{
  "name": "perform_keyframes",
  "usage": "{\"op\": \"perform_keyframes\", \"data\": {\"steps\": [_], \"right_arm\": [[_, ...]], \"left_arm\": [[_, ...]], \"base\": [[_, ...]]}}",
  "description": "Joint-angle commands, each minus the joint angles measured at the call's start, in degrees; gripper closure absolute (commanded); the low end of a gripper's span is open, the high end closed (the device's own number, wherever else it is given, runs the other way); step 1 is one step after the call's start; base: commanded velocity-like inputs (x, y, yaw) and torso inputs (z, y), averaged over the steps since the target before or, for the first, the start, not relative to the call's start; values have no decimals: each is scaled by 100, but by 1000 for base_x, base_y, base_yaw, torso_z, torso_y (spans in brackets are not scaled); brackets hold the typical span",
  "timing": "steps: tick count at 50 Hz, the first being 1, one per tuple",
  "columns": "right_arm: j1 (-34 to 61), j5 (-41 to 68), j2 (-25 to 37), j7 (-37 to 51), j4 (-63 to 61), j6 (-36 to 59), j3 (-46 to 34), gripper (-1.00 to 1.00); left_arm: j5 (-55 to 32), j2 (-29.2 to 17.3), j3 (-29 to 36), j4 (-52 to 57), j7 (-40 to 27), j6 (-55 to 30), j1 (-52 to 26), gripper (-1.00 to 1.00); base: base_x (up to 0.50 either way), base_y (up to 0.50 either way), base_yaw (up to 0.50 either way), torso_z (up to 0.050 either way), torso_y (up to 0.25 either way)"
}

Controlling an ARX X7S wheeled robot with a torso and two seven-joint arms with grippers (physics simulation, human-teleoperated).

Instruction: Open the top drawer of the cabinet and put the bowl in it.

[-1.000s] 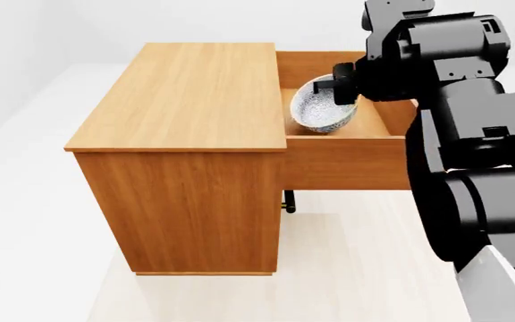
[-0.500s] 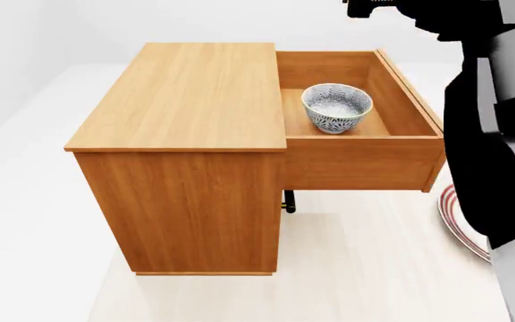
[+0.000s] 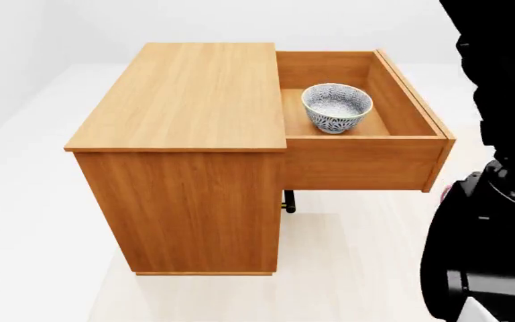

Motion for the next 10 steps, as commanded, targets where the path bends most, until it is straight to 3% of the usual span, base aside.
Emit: {"op": "perform_keyframes", "data": {"steps": [1,8,10], "right_arm": [[-2315,9,311,160,-4025,243,-243,-100],[-3287,-27,479,600,-5143,194,-635,-100],[-3457,601,772,1206,-5144,-88,-653,-100]], "left_arm": [[5,2,51,0,-38,14,28,-100],[-9,-1,52,0,-42,5,16,-100],[-8,1,53,0,-48,12,22,-100]], "base": [[0,0,0,0,0],[0,0,0,0,0],[0,0,0,0,0]]}}
